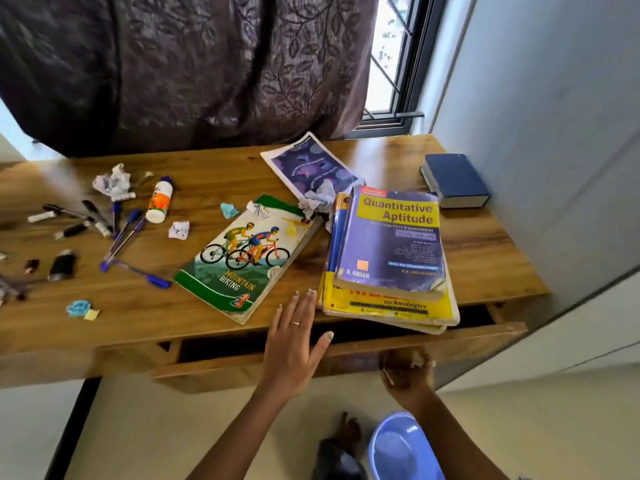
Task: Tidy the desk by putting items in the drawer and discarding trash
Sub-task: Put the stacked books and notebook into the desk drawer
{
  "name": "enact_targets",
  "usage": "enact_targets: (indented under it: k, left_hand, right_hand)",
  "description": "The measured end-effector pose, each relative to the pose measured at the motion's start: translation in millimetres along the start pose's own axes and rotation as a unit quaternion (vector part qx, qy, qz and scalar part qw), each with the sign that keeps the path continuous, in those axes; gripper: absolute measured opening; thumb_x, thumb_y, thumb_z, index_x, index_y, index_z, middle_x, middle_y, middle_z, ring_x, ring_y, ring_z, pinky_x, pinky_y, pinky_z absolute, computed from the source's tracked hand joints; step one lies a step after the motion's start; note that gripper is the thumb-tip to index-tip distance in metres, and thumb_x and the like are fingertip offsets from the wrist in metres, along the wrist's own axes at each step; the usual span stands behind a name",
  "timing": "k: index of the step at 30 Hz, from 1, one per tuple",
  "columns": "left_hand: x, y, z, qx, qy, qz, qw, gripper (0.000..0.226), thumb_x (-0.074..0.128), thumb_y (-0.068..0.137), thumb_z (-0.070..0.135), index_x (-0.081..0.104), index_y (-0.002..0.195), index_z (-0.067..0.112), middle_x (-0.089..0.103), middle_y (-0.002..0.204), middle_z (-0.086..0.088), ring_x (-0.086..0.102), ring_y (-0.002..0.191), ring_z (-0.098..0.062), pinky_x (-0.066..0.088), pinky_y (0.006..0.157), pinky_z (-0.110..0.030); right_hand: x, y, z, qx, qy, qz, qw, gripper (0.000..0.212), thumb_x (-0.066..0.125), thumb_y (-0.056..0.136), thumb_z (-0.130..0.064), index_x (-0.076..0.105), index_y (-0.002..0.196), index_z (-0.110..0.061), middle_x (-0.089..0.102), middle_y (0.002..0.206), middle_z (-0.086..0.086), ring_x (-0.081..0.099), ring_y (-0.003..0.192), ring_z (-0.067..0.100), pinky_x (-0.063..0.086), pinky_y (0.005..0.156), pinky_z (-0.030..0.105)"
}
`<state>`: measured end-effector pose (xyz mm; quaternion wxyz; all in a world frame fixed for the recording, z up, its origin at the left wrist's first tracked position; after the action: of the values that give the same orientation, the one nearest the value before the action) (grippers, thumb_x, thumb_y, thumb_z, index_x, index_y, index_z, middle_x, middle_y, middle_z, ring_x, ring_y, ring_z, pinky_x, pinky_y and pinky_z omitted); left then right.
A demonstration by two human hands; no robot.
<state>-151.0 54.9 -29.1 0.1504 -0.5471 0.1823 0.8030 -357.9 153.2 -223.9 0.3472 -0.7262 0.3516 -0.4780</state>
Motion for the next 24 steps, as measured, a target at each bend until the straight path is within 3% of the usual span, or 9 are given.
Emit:
enact_targets:
  k: [3, 6, 8, 12, 14, 16, 18, 21, 24]
  left_hand:
    - [3, -21, -1, -0.012, 0.038, 0.001, 0.999, 0.072, 0.037, 0.089, 0.052, 0.024, 0.149, 0.016, 0.022, 0.156, 0.0, 0.019, 0.144, -0.02, 0.012, 0.116, -0.039]
    - [8, -45, 4, -0.03, 0.034, -0.011, 0.999, 0.079, 0.036, 0.085, 0.051, 0.01, 0.152, 0.018, 0.01, 0.159, 0.0, 0.007, 0.146, -0.022, 0.017, 0.117, -0.04]
    - [11, -62, 8, -0.042, 0.038, -0.023, 0.998, 0.081, 0.036, 0.083, 0.051, 0.01, 0.152, 0.017, 0.012, 0.158, -0.004, 0.014, 0.144, -0.024, 0.024, 0.112, -0.042]
    - [14, -89, 14, -0.049, 0.054, -0.035, 0.997, 0.081, 0.038, 0.08, 0.052, 0.021, 0.149, 0.013, 0.026, 0.154, -0.01, 0.029, 0.138, -0.03, 0.031, 0.105, -0.045]
    - [18, -99, 16, -0.049, 0.061, -0.052, 0.996, 0.08, 0.039, 0.079, 0.052, 0.026, 0.147, 0.012, 0.031, 0.152, -0.01, 0.034, 0.136, -0.031, 0.033, 0.103, -0.046]
    - [21, -106, 19, -0.049, 0.07, -0.07, 0.994, 0.079, 0.039, 0.078, 0.053, 0.031, 0.146, 0.012, 0.035, 0.15, -0.01, 0.038, 0.134, -0.032, 0.035, 0.102, -0.046]
    - [23, -114, 22, -0.05, 0.072, -0.089, 0.992, 0.079, 0.038, 0.078, 0.055, 0.035, 0.143, 0.012, 0.037, 0.148, -0.01, 0.039, 0.133, -0.032, 0.034, 0.1, -0.046]
    - [25, -124, 22, -0.066, 0.062, -0.099, 0.991, 0.081, 0.038, 0.075, 0.059, 0.039, 0.141, 0.013, 0.038, 0.147, -0.008, 0.039, 0.131, -0.031, 0.034, 0.099, -0.044]
    - [18, -130, 28, -0.069, 0.016, -0.097, 0.993, 0.083, 0.04, 0.08, 0.059, 0.018, 0.149, 0.017, 0.015, 0.155, -0.003, 0.019, 0.141, -0.026, 0.022, 0.11, -0.041]
  right_hand:
    - [-31, -20, 7, -0.004, -0.03, 0.018, 0.999, 0.056, 0.026, 0.09, -0.061, 0.053, 0.076, -0.013, 0.067, 0.058, 0.013, 0.056, 0.069, 0.028, 0.043, 0.067, 0.031]
    - [-61, -44, 13, 0.005, -0.09, 0.029, 0.996, 0.051, 0.04, 0.085, -0.057, 0.053, 0.08, -0.007, 0.066, 0.064, 0.015, 0.057, 0.07, 0.028, 0.043, 0.068, 0.033]
    - [-87, -65, 10, -0.008, -0.132, 0.065, 0.989, 0.048, 0.035, 0.094, -0.051, 0.052, 0.091, -0.006, 0.063, 0.082, 0.018, 0.057, 0.07, 0.028, 0.041, 0.065, 0.033]
    - [-141, -121, -45, -0.163, -0.156, 0.235, 0.945, 0.036, 0.03, 0.1, -0.025, 0.05, 0.114, 0.001, 0.054, 0.114, 0.028, 0.049, 0.063, 0.023, 0.035, 0.055, 0.029]
    - [-154, -162, -82, -0.27, -0.119, 0.326, 0.898, 0.029, 0.034, 0.096, -0.019, 0.054, 0.109, -0.002, 0.058, 0.102, 0.025, 0.049, 0.057, 0.017, 0.041, 0.044, 0.03]
    - [-147, -203, -111, -0.365, -0.092, 0.361, 0.853, 0.016, 0.041, 0.092, -0.02, 0.056, 0.089, -0.019, 0.059, 0.09, 0.012, 0.051, 0.055, 0.007, 0.043, 0.038, 0.016]
    - [-117, -234, -131, -0.443, -0.123, 0.326, 0.826, 0.018, 0.042, 0.091, -0.018, 0.052, 0.079, -0.026, 0.055, 0.078, 0.002, 0.05, 0.059, 0.003, 0.043, 0.049, 0.018]
    - [-53, -251, -139, -0.505, -0.221, 0.217, 0.806, 0.018, 0.04, 0.091, -0.008, 0.055, 0.095, -0.016, 0.052, 0.073, 0.0, 0.05, 0.069, 0.015, 0.04, 0.06, 0.024]
    - [7, -241, -131, -0.496, -0.323, 0.137, 0.794, 0.016, 0.042, 0.094, -0.012, 0.055, 0.104, -0.01, 0.058, 0.086, 0.007, 0.054, 0.082, 0.018, 0.042, 0.066, 0.026]
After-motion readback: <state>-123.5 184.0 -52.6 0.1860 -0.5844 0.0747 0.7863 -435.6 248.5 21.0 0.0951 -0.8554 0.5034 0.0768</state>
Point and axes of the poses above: each hand's wrist, its own y-axis towards the middle knuckle, its own x-axis out of the palm, z = x × y, the point moved 9 cm from there along y, towards the middle knuckle
